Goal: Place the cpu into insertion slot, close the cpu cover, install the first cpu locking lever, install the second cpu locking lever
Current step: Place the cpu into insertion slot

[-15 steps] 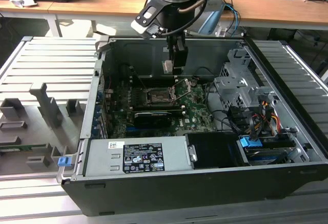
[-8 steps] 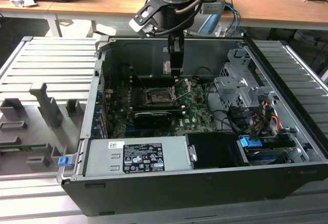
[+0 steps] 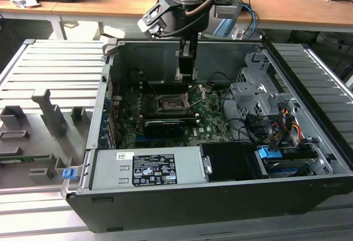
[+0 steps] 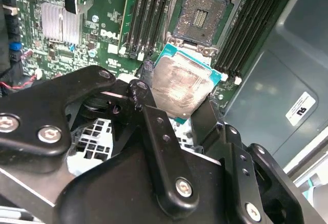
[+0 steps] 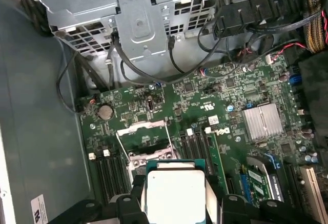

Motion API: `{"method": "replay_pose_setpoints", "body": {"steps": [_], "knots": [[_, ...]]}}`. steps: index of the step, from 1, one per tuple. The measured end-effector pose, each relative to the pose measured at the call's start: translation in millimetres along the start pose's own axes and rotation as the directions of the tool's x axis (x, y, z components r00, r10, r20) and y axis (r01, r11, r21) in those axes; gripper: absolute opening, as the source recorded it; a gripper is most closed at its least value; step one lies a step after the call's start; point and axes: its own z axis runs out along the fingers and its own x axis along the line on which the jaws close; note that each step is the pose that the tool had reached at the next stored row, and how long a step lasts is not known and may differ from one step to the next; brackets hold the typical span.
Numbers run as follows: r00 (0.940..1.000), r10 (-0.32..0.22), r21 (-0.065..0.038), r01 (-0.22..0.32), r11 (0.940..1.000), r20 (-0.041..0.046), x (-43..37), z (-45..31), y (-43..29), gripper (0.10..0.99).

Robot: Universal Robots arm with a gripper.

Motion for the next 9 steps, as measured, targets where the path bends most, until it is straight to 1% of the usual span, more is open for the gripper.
{"method": "replay_pose_setpoints", "body": {"steps": [1,3,7,9], "knots": [[0.9999,0.011,0.0,-0.011,0.9999,0.001,0.0,0.2,0.0,0.541],[0.9986,0.053,-0.002,-0.053,0.9986,0.0051,0.0,0.8,-0.2,0.541],[0.9943,0.106,-0.004,-0.106,0.9943,0.0101,0.0,1.6,-0.4,0.541],[0.991,0.133,-0.006,-0.133,0.9911,0.0127,0.0,2.0,-0.5,0.541]]}}
